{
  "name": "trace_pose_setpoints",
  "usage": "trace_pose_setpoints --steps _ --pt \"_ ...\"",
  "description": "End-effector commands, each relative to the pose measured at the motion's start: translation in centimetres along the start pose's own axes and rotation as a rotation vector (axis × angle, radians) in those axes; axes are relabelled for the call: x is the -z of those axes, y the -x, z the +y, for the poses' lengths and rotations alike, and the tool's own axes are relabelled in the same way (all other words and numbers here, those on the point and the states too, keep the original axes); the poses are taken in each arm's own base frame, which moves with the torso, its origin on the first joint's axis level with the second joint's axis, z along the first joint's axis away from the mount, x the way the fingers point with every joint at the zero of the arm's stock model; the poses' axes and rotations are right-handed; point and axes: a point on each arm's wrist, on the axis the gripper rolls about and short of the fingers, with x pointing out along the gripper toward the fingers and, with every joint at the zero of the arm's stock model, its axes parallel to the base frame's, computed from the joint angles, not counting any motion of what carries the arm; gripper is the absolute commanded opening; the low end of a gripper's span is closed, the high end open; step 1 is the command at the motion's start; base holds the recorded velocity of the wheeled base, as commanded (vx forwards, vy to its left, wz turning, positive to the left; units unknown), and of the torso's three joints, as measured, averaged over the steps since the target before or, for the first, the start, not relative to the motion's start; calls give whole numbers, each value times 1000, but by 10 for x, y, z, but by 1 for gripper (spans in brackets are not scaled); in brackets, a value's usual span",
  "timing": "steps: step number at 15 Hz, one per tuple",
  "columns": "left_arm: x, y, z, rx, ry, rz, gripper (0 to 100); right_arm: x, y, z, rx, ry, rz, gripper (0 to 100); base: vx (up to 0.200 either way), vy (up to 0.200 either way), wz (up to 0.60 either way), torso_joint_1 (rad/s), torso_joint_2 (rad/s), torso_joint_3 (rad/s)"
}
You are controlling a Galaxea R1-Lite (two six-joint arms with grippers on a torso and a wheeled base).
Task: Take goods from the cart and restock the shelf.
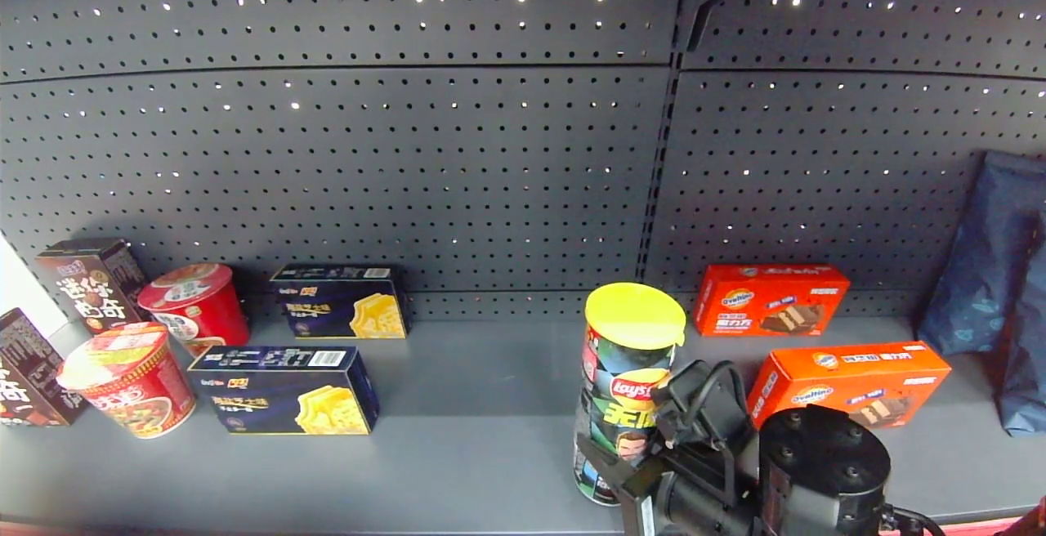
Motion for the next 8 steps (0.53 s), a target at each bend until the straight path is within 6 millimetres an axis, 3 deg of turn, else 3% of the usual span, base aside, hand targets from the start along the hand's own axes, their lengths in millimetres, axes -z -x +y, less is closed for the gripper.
trace_pose_setpoints --steps 1,8 --pt "1 2 0 -1 0 -6 0 5 2 0 -2 6 19 0 0 0 0 0 0 0" --pt "6 6 0 0 3 9 0 12 -9 -1 9 10 44 0 0 0 0 0 0 0"
